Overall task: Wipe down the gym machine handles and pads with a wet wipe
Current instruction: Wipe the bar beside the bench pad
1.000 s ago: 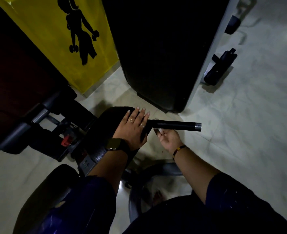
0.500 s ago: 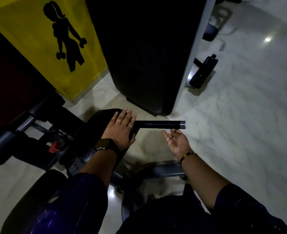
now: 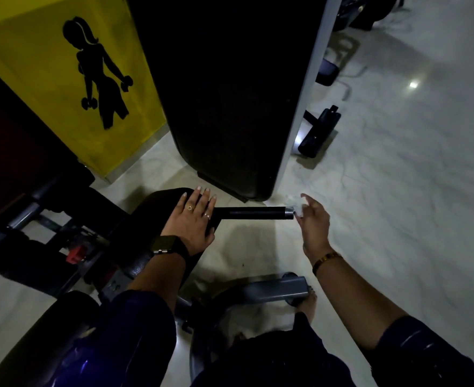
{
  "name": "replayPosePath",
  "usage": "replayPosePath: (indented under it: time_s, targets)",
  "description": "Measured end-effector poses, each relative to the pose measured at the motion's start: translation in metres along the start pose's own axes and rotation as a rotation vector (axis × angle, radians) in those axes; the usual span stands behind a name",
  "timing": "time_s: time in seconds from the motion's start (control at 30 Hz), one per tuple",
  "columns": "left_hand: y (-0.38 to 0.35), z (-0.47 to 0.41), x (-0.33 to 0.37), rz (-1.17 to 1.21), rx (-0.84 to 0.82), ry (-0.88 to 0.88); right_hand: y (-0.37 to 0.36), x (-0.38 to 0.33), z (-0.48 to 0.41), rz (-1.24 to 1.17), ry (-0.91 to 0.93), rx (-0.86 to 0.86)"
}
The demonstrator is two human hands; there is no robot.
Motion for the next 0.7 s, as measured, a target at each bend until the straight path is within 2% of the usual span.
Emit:
replayPosePath:
  time_s: [0.07,0.13,0.23,0.33,0.47,0.7]
  targets:
    - [0.000,0.000,-0.001,0.019,0.002,-0.003,-0.007,0.004,0.004,0.449,0.325,-0.015]
    - [0.001,-0.001,-0.001,0.028,0.003,-0.004,-0.012,0.013,0.010,0.723,0.585,-0.020]
    - [0.002,-0.001,-0.002,0.045,0.003,-0.006,-0.026,0.028,0.008,1.033,0.823,0.168]
    - [0.001,-0.002,-0.003,0.047,0.008,-0.006,-0.045,0.039,0.012,1.158,0.899,0.245]
    - [-0.001,-0.003,-0.004,0.064,-0.004,-0.012,-0.076,0.054,0.029,1.222,0.921,0.196]
    - [-0.004,-0.003,-0.006,0.067,0.009,-0.032,-0.124,0.058,0.036,1.229,0.943,-0.071]
Point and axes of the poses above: each hand's wrist, its own z-axis away from the middle knuckle, its own y-axis out of the back of the hand, x = y × z, the point moved 1 cm from there along -z, towards the middle knuckle, and after that the axes turned 11 degrees about -y, right-handed, at the moved point
